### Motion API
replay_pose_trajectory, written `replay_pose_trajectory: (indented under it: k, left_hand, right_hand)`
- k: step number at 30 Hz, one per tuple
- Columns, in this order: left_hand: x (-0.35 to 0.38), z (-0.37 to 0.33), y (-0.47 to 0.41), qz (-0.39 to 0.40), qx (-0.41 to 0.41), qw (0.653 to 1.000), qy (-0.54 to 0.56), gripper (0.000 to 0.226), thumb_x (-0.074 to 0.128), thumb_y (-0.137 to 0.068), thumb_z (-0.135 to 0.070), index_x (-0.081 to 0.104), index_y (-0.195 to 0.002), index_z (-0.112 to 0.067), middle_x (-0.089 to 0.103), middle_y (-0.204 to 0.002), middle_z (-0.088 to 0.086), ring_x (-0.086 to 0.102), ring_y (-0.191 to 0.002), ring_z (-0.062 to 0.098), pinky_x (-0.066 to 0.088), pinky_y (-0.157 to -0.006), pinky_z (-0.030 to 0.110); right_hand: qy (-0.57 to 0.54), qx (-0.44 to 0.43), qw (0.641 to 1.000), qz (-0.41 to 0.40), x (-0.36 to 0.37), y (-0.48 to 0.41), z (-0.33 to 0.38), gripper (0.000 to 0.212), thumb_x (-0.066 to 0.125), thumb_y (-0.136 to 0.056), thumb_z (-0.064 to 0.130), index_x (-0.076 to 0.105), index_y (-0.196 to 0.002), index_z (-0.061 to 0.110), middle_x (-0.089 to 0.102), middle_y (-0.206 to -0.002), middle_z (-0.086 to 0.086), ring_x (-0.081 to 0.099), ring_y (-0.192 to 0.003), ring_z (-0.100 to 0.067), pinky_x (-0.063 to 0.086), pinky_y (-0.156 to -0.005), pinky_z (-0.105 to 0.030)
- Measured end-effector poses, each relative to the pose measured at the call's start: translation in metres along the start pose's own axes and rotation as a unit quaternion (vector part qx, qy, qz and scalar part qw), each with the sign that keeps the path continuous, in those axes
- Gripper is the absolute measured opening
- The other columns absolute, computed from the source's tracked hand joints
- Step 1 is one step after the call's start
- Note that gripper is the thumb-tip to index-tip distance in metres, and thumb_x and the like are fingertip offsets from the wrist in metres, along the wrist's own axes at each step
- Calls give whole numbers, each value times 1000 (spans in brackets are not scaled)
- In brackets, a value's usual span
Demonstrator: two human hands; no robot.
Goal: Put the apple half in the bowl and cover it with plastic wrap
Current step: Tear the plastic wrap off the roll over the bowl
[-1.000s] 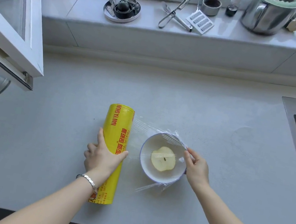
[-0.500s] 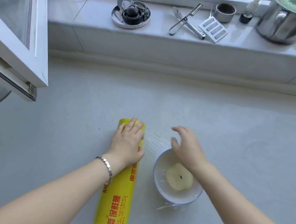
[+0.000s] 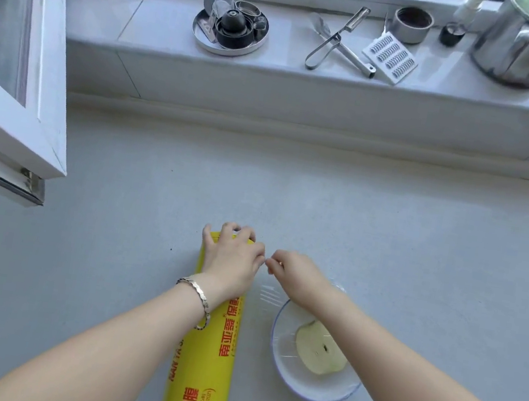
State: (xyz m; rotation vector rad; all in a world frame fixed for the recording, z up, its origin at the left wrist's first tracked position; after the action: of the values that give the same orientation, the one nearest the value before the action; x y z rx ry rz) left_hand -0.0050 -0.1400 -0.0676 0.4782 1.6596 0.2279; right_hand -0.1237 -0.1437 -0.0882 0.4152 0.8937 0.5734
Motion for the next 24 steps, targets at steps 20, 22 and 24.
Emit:
replay_pose_trajectory:
  k: [20, 22, 24]
  left_hand:
    - [6, 12, 4, -85, 47, 992, 77, 26, 39, -93, -23, 64, -87, -18, 65, -101, -12, 43, -121, 18, 7, -109, 58]
    - [6, 14, 4, -85, 47, 992, 86, 23, 41, -94, -22, 63, -89, -19, 64, -103, -13, 41, -122, 16, 5, -110, 56]
    - [7, 12, 6, -89, 65, 990, 90, 22, 41, -92, -20, 62, -85, -19, 64, -100, -12, 44, -120, 19, 6, -109, 58]
  right_hand:
    - [90, 11, 993, -78, 8, -5, 17, 38, 27, -91, 24, 28, -53, 22, 67, -101, -18, 51, -85, -32, 27, -74, -35]
    - [90, 17, 993, -71, 7, -5, 19, 36, 27, -91, 24, 33, -56, 20, 67, -102, -17, 53, -89, -32, 30, -78, -36]
    - [92, 41, 993, -57, 4, -7, 15, 34, 28, -91, 22, 37, -59, 17, 66, -105, -17, 54, -93, -32, 35, -84, -37]
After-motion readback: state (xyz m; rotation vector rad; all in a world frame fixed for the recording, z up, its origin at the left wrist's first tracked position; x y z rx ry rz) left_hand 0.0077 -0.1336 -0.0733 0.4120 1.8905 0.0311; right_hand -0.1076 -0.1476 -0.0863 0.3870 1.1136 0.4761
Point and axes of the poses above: each hand's wrist, its own y-axis away from the middle knuckle, its own x-axis out of the palm, z = x × y, the point moved 3 cm from there along -y, towards the middle knuckle
